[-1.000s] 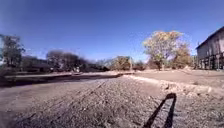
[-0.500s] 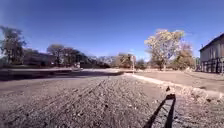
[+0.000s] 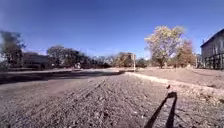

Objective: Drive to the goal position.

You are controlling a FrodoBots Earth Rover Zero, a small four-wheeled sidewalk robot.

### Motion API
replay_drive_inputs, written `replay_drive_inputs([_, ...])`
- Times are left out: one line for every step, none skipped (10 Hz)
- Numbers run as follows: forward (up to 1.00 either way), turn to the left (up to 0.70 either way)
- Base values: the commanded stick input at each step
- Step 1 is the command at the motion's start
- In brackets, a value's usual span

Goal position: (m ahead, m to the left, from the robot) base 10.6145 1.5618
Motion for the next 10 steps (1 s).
replay_drive_inputs([0.7, 0.0])
replay_drive_inputs([0.7, 0.0])
replay_drive_inputs([0.7, 0.0])
replay_drive_inputs([0.7, 0.0])
replay_drive_inputs([0.7, 0.0])
replay_drive_inputs([0.7, 0.0])
replay_drive_inputs([0.7, 0.0])
replay_drive_inputs([0.7, 0.0])
replay_drive_inputs([0.7, 0.0])
replay_drive_inputs([0.7, 0.0])
